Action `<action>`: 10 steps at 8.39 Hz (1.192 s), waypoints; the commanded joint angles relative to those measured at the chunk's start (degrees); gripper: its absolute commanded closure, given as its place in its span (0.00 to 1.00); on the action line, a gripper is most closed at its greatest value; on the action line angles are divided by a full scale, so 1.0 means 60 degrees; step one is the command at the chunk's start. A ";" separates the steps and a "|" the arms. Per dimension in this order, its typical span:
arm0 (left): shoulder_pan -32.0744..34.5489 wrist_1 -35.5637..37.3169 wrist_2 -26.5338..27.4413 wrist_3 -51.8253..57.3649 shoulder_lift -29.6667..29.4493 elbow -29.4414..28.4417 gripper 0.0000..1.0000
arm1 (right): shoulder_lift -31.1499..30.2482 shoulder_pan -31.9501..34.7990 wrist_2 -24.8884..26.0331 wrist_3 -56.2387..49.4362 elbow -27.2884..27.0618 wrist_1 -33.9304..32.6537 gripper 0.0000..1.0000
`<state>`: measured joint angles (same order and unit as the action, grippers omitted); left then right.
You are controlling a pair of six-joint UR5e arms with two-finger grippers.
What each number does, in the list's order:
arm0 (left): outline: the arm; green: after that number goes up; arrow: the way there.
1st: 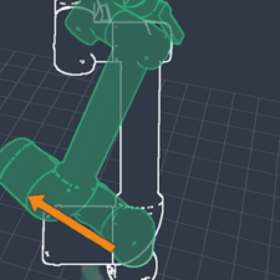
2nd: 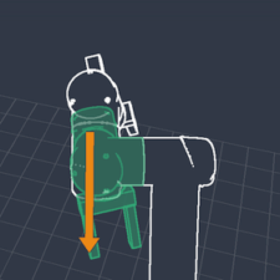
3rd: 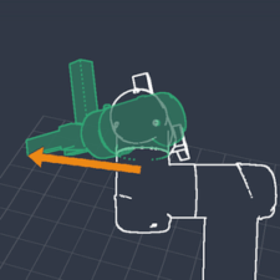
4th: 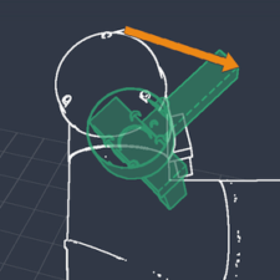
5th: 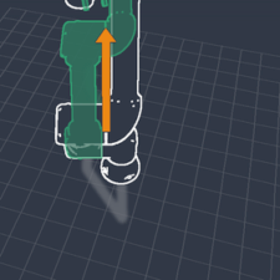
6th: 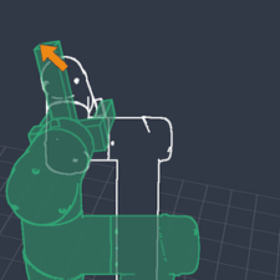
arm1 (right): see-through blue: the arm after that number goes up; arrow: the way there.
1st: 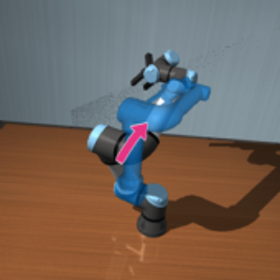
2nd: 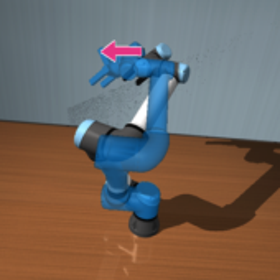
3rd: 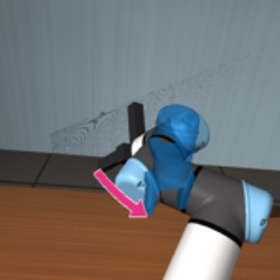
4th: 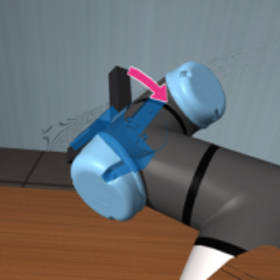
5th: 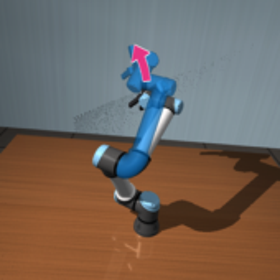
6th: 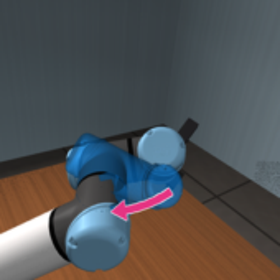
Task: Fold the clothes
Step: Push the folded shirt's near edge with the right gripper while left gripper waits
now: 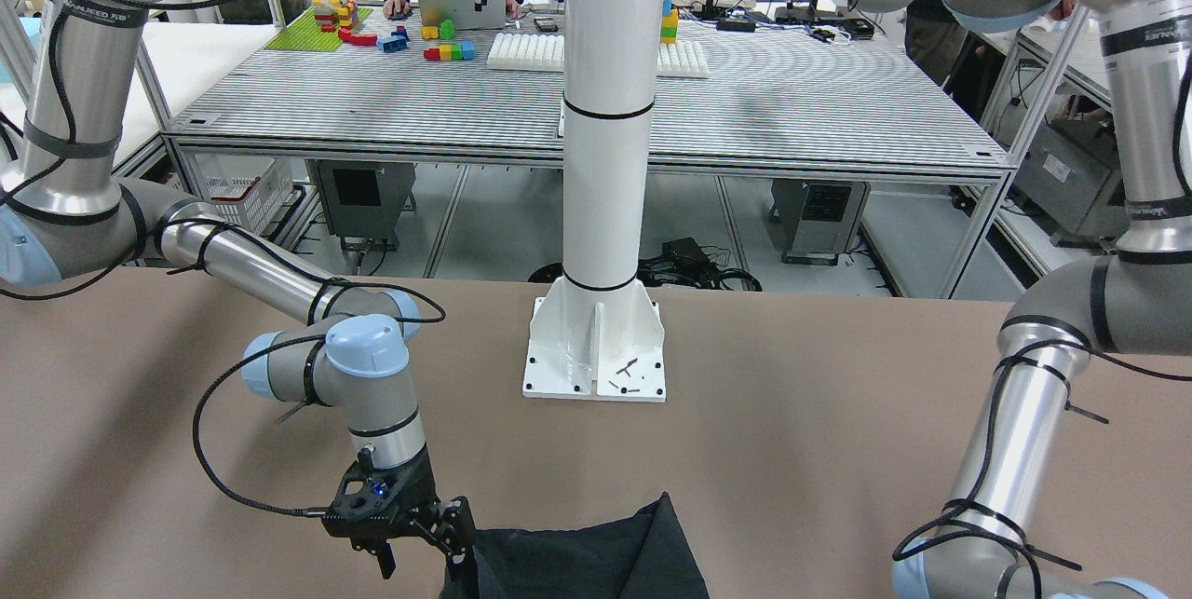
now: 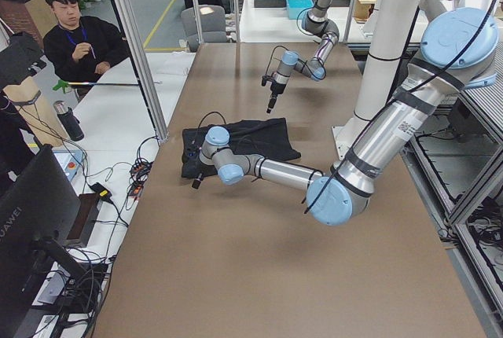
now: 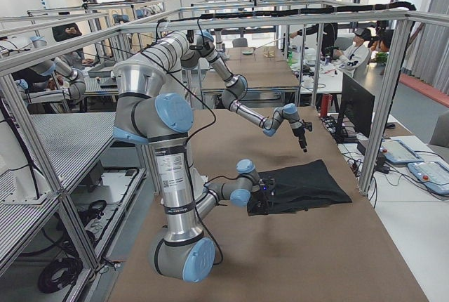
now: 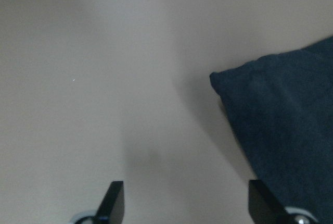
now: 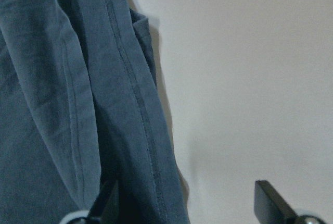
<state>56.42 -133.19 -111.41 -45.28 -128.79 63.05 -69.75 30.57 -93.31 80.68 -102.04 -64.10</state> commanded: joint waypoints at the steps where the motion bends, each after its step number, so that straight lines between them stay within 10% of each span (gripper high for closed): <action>1: -0.0013 -0.0008 -0.0021 -0.0099 0.0488 0.0581 0.05 | 0.0578 -0.0041 0.0882 0.1944 0.2059 0.2269 0.09; 3: -0.0071 -0.0008 0.0023 -0.0128 0.0561 0.0596 0.05 | 0.0696 -0.0158 0.1356 0.2315 0.2153 0.2304 0.12; 6: -0.0086 -0.0008 0.0037 -0.0128 0.0576 0.0581 0.05 | 0.0902 -0.0274 0.1371 0.3120 0.2167 0.2231 0.46; 10: -0.0086 -0.0023 0.0037 -0.0143 0.0693 0.0625 0.05 | 0.0887 -0.0554 0.1357 0.3107 0.2211 0.2202 0.46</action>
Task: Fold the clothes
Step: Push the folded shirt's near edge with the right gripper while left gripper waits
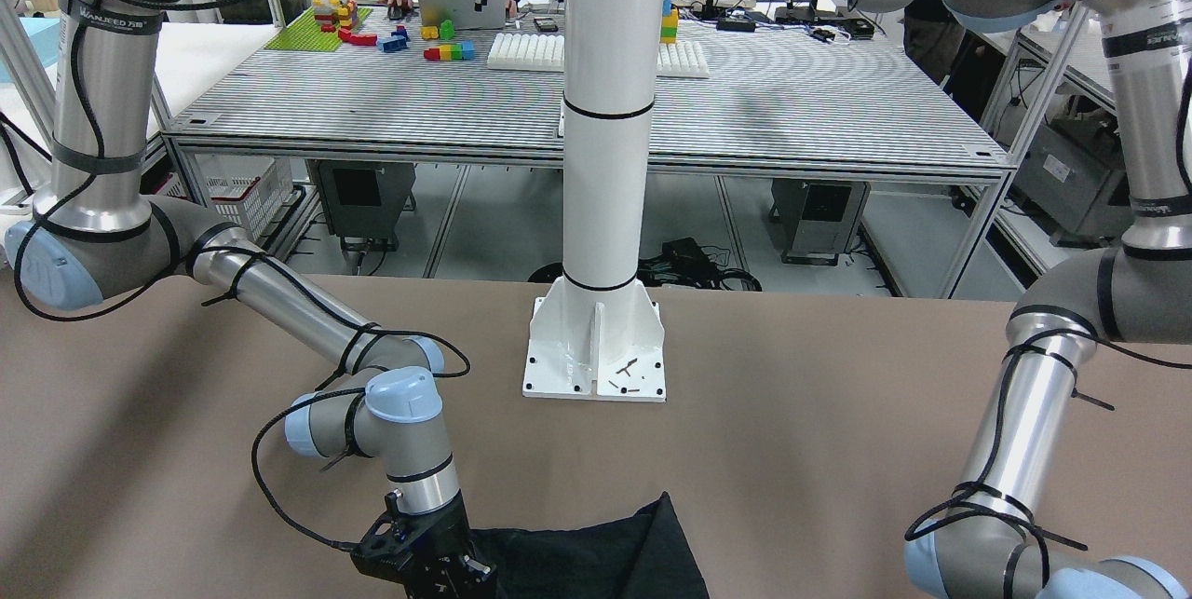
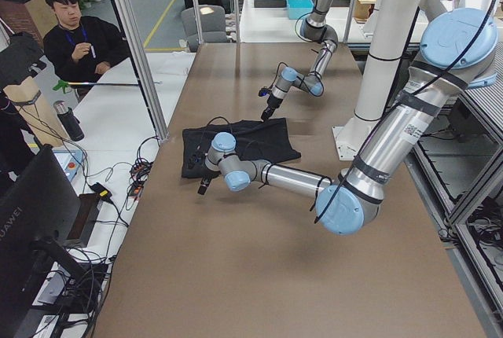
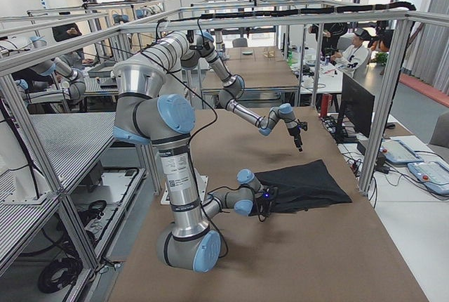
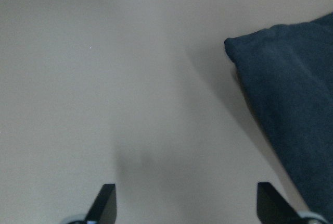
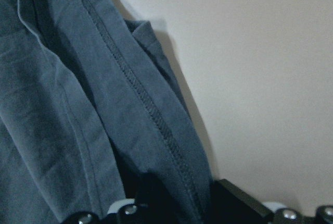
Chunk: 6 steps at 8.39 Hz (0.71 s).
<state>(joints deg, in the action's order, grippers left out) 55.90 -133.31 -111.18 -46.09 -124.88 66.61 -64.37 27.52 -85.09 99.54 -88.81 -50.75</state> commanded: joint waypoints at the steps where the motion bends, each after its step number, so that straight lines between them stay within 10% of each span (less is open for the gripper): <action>1: -0.0001 -0.0004 0.0000 -0.0008 0.0042 0.0032 0.05 | -0.0009 -0.0045 0.0001 -0.0052 0.0007 -0.0051 0.46; 3: -0.0001 -0.0004 -0.0029 -0.0008 0.0042 0.0017 0.05 | -0.0009 -0.0045 -0.0013 -0.0023 -0.0052 -0.0052 0.90; 6: -0.0015 -0.0004 -0.0029 -0.0008 0.0042 0.0032 0.05 | -0.0053 -0.0045 -0.0057 -0.0081 -0.0241 -0.0081 1.00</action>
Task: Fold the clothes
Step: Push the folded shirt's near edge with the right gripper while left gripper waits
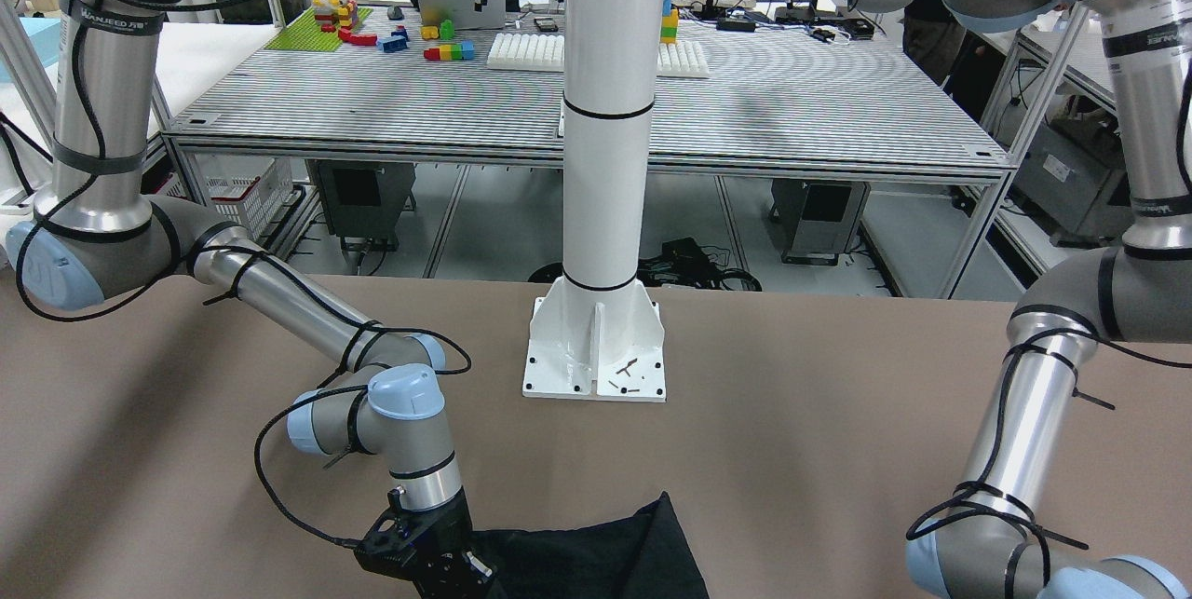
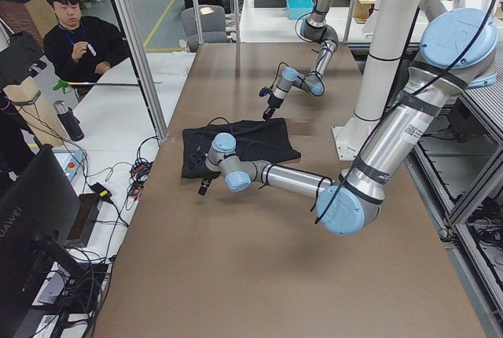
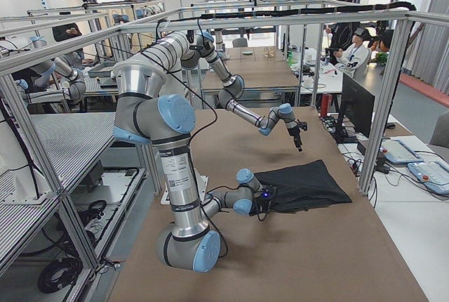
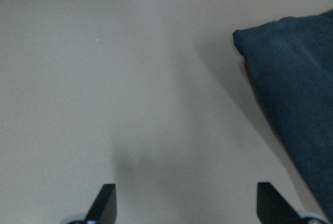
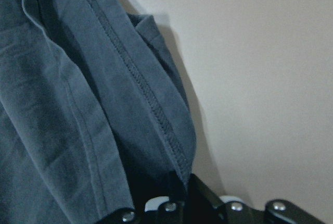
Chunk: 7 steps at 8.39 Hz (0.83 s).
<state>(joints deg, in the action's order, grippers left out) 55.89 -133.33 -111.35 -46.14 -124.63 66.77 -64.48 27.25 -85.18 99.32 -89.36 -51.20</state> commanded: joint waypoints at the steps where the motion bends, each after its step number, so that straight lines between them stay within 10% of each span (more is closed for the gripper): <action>1: -0.0014 0.0000 -0.0002 0.0000 0.0000 -0.0010 0.05 | -0.0078 -0.0015 -0.0070 -0.0045 -0.0411 -0.0152 1.00; 7: -0.0028 -0.0015 -0.0002 -0.0059 0.0074 0.0019 0.05 | -0.2124 -0.1641 0.0706 -0.0059 -0.3295 -0.0945 1.00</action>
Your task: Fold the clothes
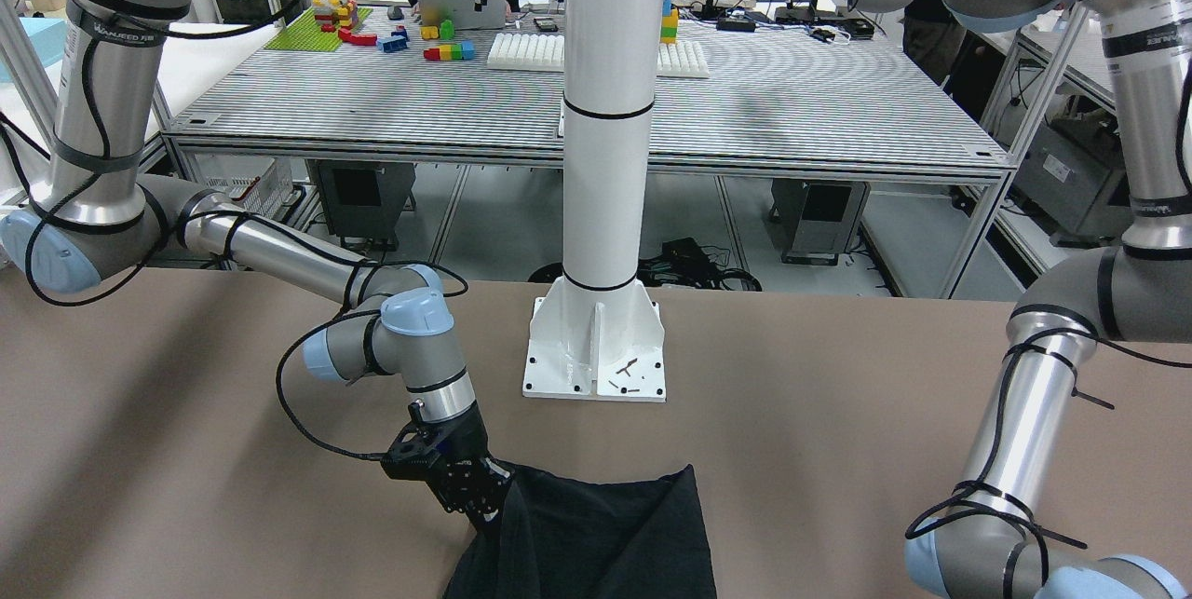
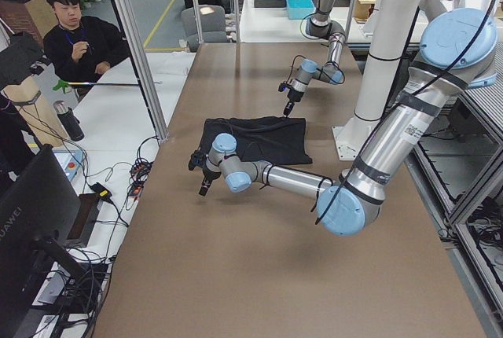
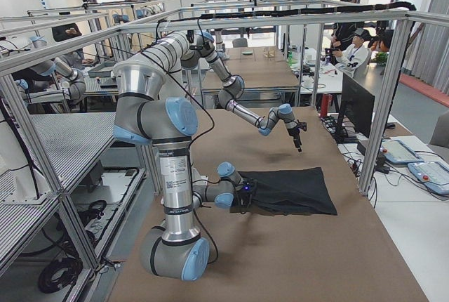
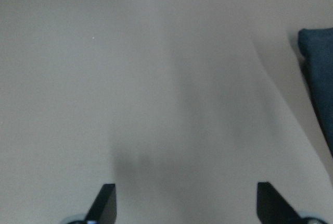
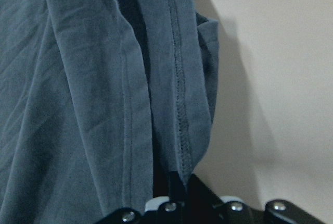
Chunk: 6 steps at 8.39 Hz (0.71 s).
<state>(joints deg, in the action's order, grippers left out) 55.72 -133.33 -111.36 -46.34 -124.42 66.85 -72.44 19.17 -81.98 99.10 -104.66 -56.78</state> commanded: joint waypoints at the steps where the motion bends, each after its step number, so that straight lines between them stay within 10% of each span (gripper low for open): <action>1: 0.0000 -0.0029 0.0000 -0.0040 0.0038 0.0021 0.05 | -0.1209 -0.0294 0.0100 -0.0067 -0.1025 -0.0014 1.00; 4: 0.0000 -0.0161 -0.0015 -0.0113 0.0126 0.0094 0.05 | -0.1330 -0.0279 0.0055 -0.0751 -0.1072 -0.0014 1.00; 5: 0.0000 -0.0147 -0.0015 -0.0127 0.0199 0.0182 0.05 | -0.1301 -0.0265 0.0070 -0.0828 -0.1086 -0.0028 0.31; 6: -0.0015 -0.0161 -0.0015 -0.0128 0.0243 0.0226 0.05 | -0.1272 -0.0178 0.0055 -0.1249 -0.1217 -0.0115 0.06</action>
<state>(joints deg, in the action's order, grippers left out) 55.72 -134.21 -111.42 -47.03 -123.49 67.61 -80.23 17.56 -81.59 94.98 -111.13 -56.93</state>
